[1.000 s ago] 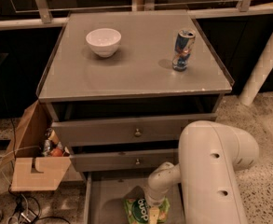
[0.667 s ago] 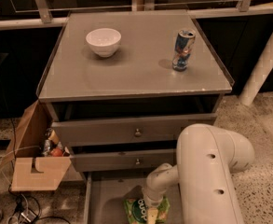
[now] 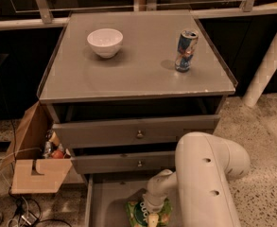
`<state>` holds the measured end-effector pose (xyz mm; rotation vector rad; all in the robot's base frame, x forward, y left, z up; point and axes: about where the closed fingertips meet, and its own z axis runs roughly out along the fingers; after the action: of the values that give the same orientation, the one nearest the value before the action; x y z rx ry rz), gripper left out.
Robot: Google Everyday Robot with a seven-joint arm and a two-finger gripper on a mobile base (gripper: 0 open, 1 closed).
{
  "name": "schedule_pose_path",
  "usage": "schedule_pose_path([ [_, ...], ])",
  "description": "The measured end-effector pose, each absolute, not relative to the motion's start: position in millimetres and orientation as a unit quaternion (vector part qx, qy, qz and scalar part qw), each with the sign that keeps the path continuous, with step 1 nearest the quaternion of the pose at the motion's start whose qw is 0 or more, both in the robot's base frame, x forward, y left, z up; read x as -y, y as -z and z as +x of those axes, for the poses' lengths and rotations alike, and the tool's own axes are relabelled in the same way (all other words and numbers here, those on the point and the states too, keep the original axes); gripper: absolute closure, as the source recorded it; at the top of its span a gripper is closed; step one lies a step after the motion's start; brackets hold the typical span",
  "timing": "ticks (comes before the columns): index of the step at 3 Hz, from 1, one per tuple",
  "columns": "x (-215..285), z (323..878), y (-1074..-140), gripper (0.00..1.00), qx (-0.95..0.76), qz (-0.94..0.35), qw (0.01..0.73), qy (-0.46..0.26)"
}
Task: Pick green rice chip bag from bottom drawer and place on counter
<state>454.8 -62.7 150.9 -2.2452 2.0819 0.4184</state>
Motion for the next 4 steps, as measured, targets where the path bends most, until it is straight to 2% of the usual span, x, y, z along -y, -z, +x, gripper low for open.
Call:
schedule_pose_path([
  [2,62,449,-124,0.0,-0.673,-0.725,0.015,-0.145],
  [3,62,449,-124,0.19,-0.673,-0.725,0.015,-0.145],
  [4,62,449,-124,0.42,-0.673,-0.725,0.015,-0.145],
])
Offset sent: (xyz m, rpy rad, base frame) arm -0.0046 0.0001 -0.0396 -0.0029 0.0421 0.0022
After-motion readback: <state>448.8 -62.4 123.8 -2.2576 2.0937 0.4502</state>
